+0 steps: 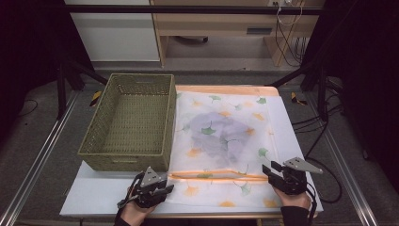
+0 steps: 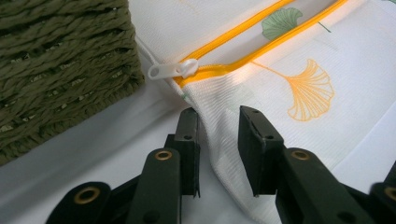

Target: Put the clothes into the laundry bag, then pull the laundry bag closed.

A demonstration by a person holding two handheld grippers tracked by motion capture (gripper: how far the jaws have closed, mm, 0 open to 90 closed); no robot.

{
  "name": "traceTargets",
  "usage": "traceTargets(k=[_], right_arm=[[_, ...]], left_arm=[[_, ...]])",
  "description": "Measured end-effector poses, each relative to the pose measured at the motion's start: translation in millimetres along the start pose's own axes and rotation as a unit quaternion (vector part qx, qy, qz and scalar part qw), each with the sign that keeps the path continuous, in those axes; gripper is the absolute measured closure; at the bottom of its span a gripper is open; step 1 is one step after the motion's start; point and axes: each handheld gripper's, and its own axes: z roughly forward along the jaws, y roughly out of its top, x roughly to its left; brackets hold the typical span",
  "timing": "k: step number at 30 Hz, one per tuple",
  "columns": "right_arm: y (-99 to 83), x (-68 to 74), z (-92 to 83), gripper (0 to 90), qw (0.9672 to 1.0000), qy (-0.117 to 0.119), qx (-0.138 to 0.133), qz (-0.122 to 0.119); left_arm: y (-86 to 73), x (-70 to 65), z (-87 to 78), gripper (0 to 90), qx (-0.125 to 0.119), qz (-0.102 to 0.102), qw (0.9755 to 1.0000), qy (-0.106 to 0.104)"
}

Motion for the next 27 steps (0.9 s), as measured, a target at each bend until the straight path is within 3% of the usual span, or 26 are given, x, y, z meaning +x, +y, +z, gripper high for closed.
traceTargets(k=[12, 18, 27], right_arm=[[11.4, 23.9, 6.9, 52.5, 0.9992, 0.035, -0.005, -0.017], [16.8, 37.7, 12.1, 51.1, 0.9980, 0.053, -0.012, -0.031], [29.0, 58.1, 23.3, 49.6, 0.9960, 0.079, -0.018, -0.037]], left_arm=[[-0.2, -6.3, 1.0, 80.4, 0.006, 0.016, 0.9995, 0.027], [0.0, -6.5, 1.1, 87.3, 0.006, 0.019, 0.9995, 0.025], [0.4, -5.0, 0.9, 87.7, 0.008, 0.029, 0.9994, 0.018]])
